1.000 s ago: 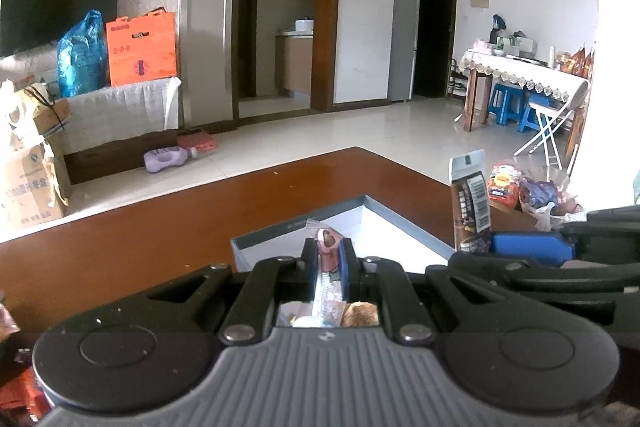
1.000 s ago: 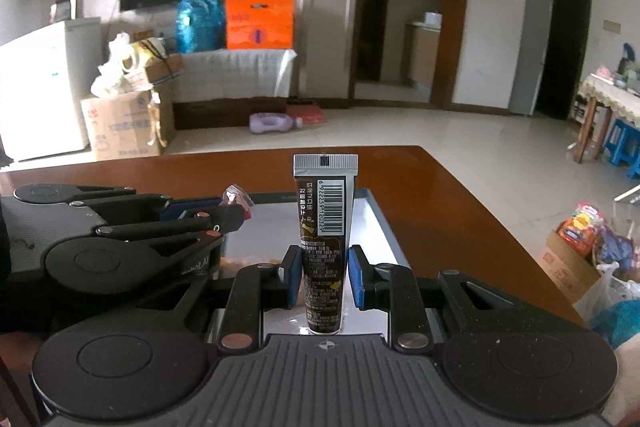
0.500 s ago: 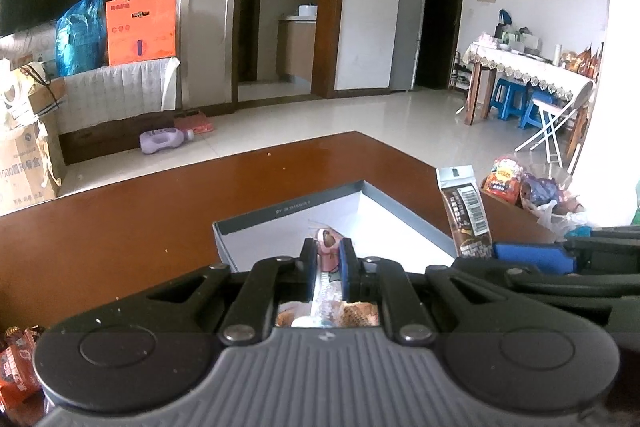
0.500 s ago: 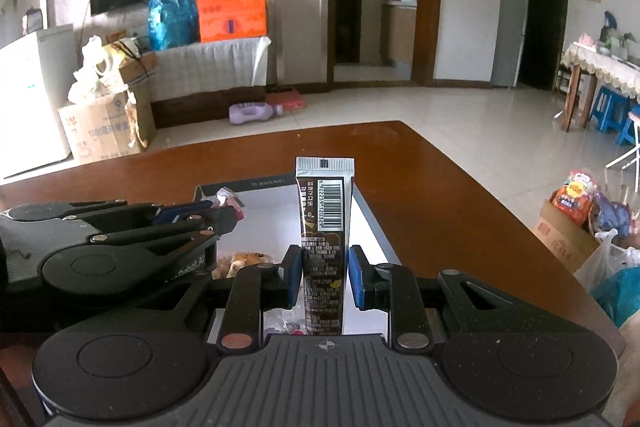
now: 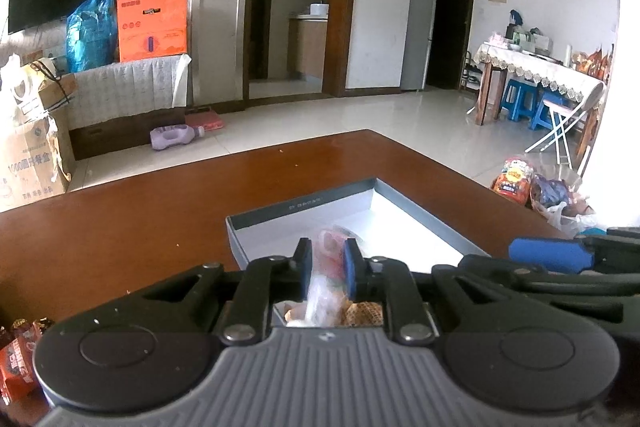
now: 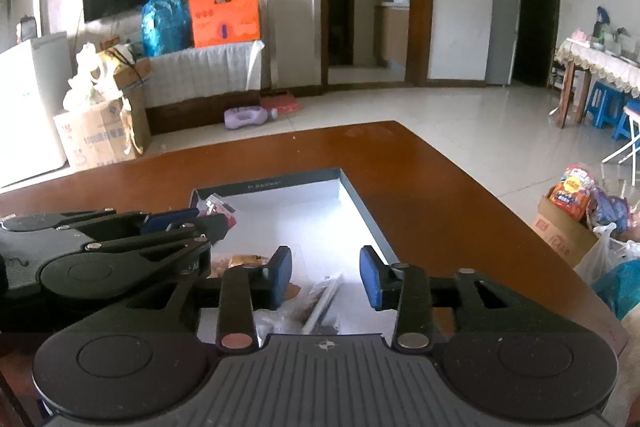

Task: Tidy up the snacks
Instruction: 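Lower both items into the grey box and open both grippers, then withdraw both tools from the box back over the snacks on the table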

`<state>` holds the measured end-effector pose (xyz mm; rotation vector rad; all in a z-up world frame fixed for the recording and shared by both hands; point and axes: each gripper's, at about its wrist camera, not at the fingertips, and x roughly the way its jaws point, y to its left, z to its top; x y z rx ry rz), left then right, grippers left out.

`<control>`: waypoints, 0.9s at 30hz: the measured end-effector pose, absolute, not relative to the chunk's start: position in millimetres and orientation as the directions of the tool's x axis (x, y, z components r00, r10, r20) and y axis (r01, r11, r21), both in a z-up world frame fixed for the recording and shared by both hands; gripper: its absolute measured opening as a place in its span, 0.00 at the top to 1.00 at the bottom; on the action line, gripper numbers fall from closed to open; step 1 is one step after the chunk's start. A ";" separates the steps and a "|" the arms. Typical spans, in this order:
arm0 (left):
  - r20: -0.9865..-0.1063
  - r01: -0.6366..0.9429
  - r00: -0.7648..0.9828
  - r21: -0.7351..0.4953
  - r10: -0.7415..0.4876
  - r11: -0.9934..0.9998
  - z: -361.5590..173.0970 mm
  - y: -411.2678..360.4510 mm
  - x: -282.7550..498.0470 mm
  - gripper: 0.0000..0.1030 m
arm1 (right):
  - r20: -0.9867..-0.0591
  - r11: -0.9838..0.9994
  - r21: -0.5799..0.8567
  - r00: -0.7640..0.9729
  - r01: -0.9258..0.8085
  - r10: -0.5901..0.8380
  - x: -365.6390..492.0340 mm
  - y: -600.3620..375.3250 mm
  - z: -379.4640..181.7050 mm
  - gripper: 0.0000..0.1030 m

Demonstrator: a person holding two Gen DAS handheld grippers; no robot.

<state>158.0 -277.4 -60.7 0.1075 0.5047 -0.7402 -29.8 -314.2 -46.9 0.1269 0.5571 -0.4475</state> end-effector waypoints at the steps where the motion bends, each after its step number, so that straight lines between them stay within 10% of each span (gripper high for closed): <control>1: -0.475 0.669 0.628 -0.075 -0.617 0.739 -60.1 -276.6 158.1 0.87 | -0.534 0.896 -0.008 0.755 0.444 -0.379 -29.2 -313.3 -46.3 0.58; 20: -0.457 0.664 0.606 -0.163 -0.652 0.730 -55.6 -253.7 158.0 0.86 | -0.458 0.890 -0.031 0.785 0.456 -0.418 -39.1 -307.0 -38.0 0.43; 25: -0.453 0.645 0.598 -0.217 -0.661 0.732 -57.0 -245.9 159.5 0.46 | -0.441 0.881 -0.005 0.789 0.474 -0.427 -43.6 -308.0 -35.1 0.41; 27: -0.445 0.646 0.605 -0.211 -0.660 0.734 -56.3 -244.7 157.4 0.44 | -0.436 0.876 0.004 0.790 0.482 -0.432 -45.5 -309.5 -34.7 0.40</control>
